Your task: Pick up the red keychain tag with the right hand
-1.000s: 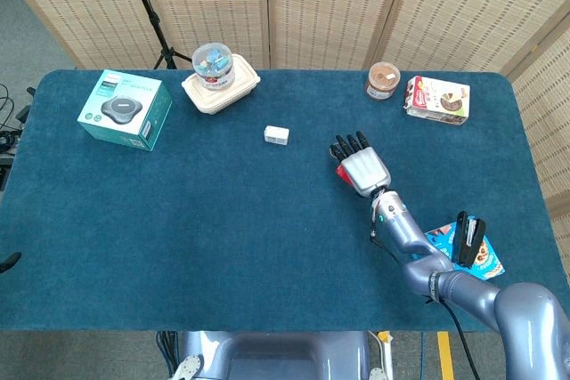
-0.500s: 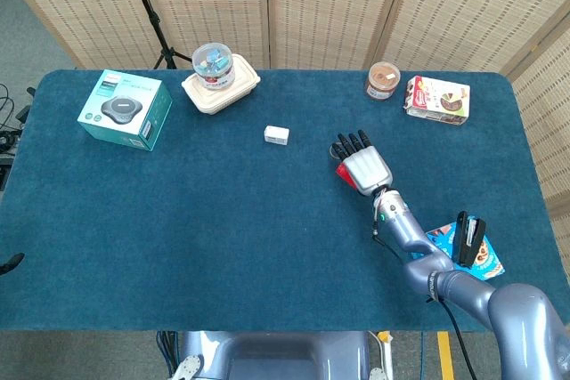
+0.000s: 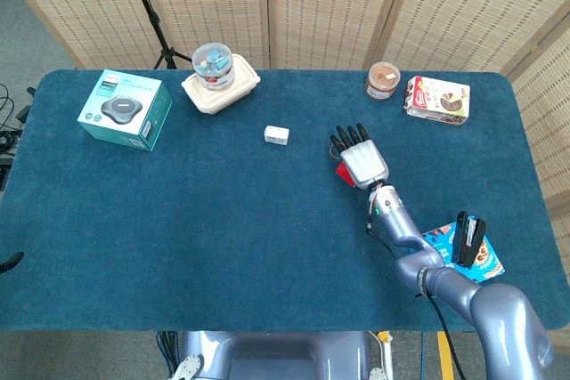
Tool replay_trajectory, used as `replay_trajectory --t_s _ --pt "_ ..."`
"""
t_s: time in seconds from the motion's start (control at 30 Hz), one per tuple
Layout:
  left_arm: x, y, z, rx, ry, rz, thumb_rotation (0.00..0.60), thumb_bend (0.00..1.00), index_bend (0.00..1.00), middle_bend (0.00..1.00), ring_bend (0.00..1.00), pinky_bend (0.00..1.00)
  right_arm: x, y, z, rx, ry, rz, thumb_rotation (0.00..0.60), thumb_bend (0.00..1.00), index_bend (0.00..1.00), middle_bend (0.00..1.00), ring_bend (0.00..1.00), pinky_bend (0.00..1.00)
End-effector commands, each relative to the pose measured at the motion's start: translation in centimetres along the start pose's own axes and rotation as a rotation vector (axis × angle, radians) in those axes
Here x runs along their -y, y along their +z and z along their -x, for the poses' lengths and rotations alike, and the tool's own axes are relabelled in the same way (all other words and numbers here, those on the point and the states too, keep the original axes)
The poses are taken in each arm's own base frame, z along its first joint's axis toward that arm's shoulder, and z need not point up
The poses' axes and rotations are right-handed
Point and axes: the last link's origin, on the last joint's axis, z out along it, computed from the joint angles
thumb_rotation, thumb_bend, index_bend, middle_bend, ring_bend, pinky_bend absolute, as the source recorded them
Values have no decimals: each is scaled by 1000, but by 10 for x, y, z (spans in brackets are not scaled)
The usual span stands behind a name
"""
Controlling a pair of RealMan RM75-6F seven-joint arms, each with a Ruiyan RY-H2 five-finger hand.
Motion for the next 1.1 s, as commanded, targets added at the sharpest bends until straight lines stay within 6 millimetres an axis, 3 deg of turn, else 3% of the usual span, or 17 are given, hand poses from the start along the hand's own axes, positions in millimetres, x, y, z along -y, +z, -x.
replay_trajectory --t_s 0.03,0.4,0.77,1.1 --pt "0 0 0 0 -1 0 600 0 0 0 0 0 2 3 -2 -15 19 5 600 0 0 0 0 0" --pt "-1 -1 1 1 3 5 600 0 0 0 0 0 0 -1 -15 -111 55 -17 600 0 0 0 0 0" --pt "-3 -1 2 6 8 9 600 0 0 0 0 0 -4 -22 -3 11 -12 -90 600 0 0 0 0 0" --pt "-2 0 1 5 5 7 600 0 0 0 0 0 3 -19 6 34 1 -76 600 0 0 0 0 0"
